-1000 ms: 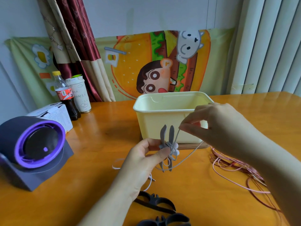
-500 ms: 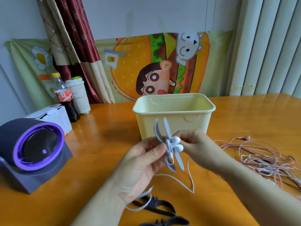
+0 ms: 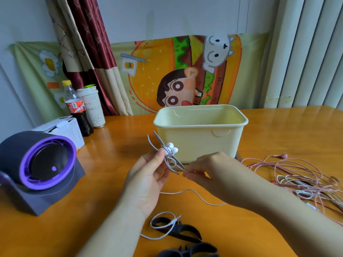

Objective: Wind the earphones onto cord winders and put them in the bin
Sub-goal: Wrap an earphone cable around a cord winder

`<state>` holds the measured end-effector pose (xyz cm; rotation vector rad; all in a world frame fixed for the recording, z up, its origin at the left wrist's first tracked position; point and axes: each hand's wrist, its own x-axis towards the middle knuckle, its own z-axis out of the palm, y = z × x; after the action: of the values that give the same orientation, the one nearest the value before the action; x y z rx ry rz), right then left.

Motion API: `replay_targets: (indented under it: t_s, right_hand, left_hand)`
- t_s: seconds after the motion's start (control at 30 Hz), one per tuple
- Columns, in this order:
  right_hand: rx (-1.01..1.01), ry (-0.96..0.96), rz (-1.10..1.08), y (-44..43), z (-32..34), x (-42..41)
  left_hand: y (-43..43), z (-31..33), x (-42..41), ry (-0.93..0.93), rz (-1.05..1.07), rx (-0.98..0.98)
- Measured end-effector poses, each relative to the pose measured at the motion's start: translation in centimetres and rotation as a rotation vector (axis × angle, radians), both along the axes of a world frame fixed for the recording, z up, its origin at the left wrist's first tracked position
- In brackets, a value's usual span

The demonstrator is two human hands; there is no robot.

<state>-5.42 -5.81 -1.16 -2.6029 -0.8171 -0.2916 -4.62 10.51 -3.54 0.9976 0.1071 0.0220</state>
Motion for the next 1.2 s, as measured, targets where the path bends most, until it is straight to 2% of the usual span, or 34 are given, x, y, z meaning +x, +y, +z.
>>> replay_targets:
  t_s: [0.2,0.47,0.63,0.8,1.03,1.2]
  right_hand:
    - [-0.077,-0.089,0.080,0.3,1.6,-1.3]
    - [0.214,-0.148,0.004,-1.7,4.0,-1.2]
    - [0.379,-0.089,-0.061,-2.8,4.0,-0.3]
    - [0.566,0.038,-0.054,-3.8,3.3,1.0]
    - [0.729,0.354,-0.026,-3.4,0.0,2.9]
    - [0.747,0.445,-0.044,-1.5,-2.4,2.9]
  left_hand:
    - [-0.6,-0.6,-0.3,-0.030,-0.022,0.086]
    - [-1.1,-0.9,-0.8,-0.095,-0.168,0.281]
    - [-1.7,-0.7,-1.8,-0.184,-0.356,0.381]
    - [-2.0,-0.6,-2.0,-0.196,-0.409,0.319]
    - [-1.9,-0.8,-1.7,-0.271,-0.462,0.300]
    - [-1.6,-0.3,-1.3,-0.193,-0.365,0.097]
